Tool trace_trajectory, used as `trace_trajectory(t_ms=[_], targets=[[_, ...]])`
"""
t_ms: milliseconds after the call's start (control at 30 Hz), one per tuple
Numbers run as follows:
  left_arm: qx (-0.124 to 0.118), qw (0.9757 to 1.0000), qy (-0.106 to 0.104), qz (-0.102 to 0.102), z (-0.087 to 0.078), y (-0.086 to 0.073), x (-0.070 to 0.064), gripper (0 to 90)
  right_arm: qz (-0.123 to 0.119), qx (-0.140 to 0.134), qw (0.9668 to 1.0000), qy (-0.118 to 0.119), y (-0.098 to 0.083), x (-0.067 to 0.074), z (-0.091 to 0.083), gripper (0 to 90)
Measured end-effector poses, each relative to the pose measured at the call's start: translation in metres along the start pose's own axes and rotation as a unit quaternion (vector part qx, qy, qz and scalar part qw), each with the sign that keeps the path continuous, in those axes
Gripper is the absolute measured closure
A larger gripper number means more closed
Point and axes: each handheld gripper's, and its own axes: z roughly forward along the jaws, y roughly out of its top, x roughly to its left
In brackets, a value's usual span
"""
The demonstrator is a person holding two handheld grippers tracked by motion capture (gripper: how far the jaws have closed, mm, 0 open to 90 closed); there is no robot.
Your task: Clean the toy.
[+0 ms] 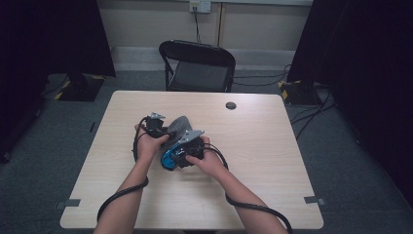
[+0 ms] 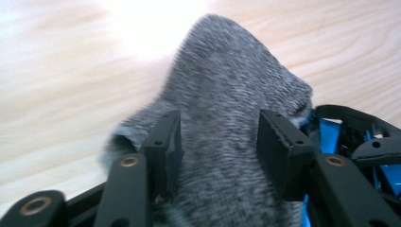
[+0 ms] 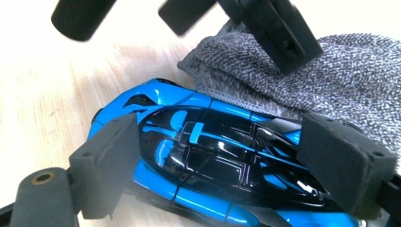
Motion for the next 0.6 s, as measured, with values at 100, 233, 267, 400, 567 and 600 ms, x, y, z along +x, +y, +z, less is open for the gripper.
trace_trajectory(t_ms=[100,233,267,400,567,600], targets=[[0.016,0.9996,-0.023,0.002,0.004,-0.005,0.002,49.9,0.0,0.002,1.0,0.001,0.001,0.0,0.0,13.8],[0.025,0.9988,-0.027,0.032,0.012,-0.007,-0.006,53.2,0.0,0.002,1.0,0.001,0.0,0.0,0.0,13.8],[0.029,0.9984,-0.028,0.04,0.013,-0.006,-0.007,57.5,-0.001,0.002,1.0,0.0,0.0,0.0,0.0,13.8],[0.042,0.9968,-0.037,0.057,0.016,-0.003,-0.015,72.6,0.0,0.001,1.0,0.0,0.0,0.0,0.0,13.8],[0.045,0.9949,-0.038,0.082,0.017,-0.003,-0.02,76.8,0.0,0.002,1.0,0.0,0.0,0.0,0.0,13.8],[0.042,0.9948,-0.039,0.084,0.017,-0.003,-0.02,77.0,0.0,0.001,1.0,0.0,0.0,0.0,0.0,13.7]])
